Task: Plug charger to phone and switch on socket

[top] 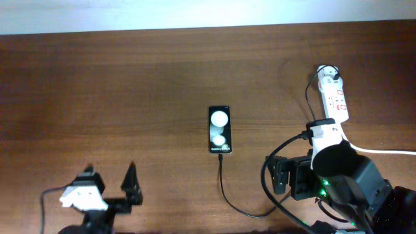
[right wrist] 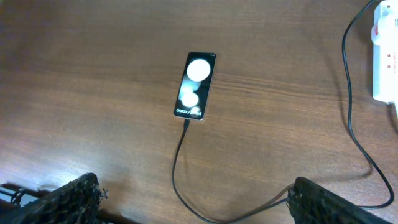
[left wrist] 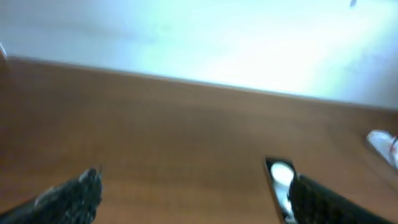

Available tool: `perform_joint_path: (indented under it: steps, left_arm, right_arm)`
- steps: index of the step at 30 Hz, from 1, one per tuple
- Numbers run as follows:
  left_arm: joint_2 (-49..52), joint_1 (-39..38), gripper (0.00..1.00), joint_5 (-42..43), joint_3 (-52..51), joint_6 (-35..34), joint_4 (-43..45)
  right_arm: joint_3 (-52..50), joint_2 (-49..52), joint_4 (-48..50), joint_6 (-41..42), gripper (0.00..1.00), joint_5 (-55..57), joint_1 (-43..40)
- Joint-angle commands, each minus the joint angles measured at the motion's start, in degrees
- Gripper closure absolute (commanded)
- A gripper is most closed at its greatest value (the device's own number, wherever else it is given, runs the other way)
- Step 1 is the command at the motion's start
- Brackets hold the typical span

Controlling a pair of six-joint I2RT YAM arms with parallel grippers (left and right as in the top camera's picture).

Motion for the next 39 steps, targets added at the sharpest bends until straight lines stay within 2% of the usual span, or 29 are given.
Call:
perform_joint_path:
  steps: [1, 3, 6, 10, 14, 39]
  left_arm:
    - [-4.63, 0.76, 0.01, -1.22, -11.15, 1.60, 9.68]
    - [-4.61, 1.11, 0.01, -1.09, -17.03, 3.19, 17.16]
    - [-4.61, 1.11, 0.01, -1.11, -24.41, 10.36, 27.28]
    - [-4.63, 1.11, 0.01, -1.14, -33.99, 11.17, 39.36]
    - [-4.63, 1.09, 0.01, -1.51, -34.73, 11.61, 36.48]
    - [-4.61, 1.11, 0.01, -1.51, -34.73, 11.58, 36.52]
  right_arm:
    - [0.55, 0.15, 0.15, -0.17, 0.01, 0.90, -0.22]
    - [0.55, 0.15, 0.15, -0.17, 0.01, 0.90, -0.22]
    - [0.55, 0.15, 0.15, -0.17, 0.01, 0.90, -0.22]
    - [0.55, 0.15, 0.15, -0.17, 0.01, 0.90, -0.22]
    - [0.55, 0.15, 0.15, -0.17, 0.01, 0.90, -0.22]
    - [0.55, 0.15, 0.15, -0.17, 0.01, 0.90, -0.22]
